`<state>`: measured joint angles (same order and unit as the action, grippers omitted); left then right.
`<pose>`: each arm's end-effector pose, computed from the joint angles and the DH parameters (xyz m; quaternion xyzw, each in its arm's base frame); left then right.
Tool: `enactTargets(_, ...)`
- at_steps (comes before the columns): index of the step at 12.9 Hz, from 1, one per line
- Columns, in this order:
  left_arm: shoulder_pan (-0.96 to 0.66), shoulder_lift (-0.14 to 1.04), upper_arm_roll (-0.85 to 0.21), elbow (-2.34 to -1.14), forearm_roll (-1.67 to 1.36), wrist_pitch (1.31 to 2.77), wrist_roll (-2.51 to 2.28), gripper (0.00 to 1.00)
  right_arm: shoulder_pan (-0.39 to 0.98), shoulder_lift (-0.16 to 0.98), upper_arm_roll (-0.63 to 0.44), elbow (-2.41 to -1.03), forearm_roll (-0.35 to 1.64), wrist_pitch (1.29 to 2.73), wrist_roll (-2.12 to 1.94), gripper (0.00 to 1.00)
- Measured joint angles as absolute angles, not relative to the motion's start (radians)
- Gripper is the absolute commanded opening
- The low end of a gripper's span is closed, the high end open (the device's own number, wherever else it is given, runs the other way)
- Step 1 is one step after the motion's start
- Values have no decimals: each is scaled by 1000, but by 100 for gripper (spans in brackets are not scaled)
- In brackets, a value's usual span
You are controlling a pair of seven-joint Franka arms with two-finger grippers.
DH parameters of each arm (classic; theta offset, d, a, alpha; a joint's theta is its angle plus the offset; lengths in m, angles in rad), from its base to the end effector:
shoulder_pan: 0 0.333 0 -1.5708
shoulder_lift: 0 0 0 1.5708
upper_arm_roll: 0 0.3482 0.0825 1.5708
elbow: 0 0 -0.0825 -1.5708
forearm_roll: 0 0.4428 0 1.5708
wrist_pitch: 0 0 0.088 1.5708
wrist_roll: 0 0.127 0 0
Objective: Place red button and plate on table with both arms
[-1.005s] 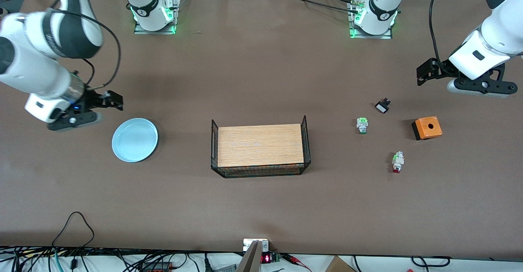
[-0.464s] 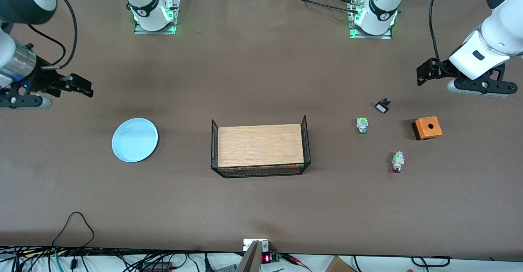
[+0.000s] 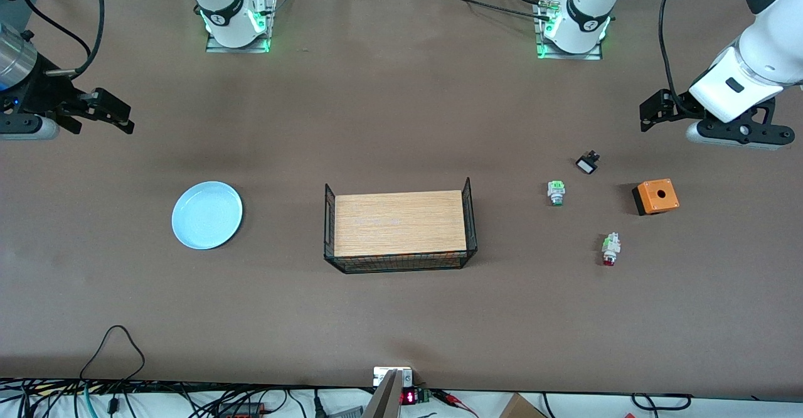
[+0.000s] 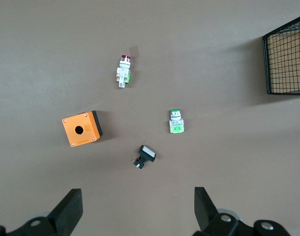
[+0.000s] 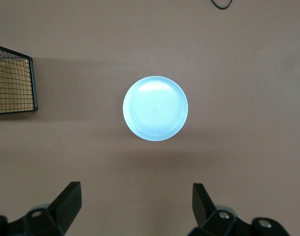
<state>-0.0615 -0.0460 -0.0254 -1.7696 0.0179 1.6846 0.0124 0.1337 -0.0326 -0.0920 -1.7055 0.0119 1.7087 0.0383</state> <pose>0.5975 -0.0502 0.5684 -0.9985 0.0508 0.0191 0.0102 0.6120 0.0261 0.5968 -0.9998 -0.0010 -0.0175 0.0081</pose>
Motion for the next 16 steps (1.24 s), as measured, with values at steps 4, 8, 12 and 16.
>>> enactTargets(4,-62,-46,-25,-1770,18,1685,12,100,134,-35,-92,-1706,12,1708,39,100)
enactTargets(8,-62,-46,-25,-1770,18,1685,12,100,21,-46,14,-1706,12,1690,76,100)
enactTargets(12,-62,-46,-25,-1770,18,1685,12,100,-45,-61,94,-1706,12,1677,84,100)
enactTargets(16,-62,-46,-25,-1770,18,1685,12,100,-45,-61,80,-1706,12,1659,84,100)
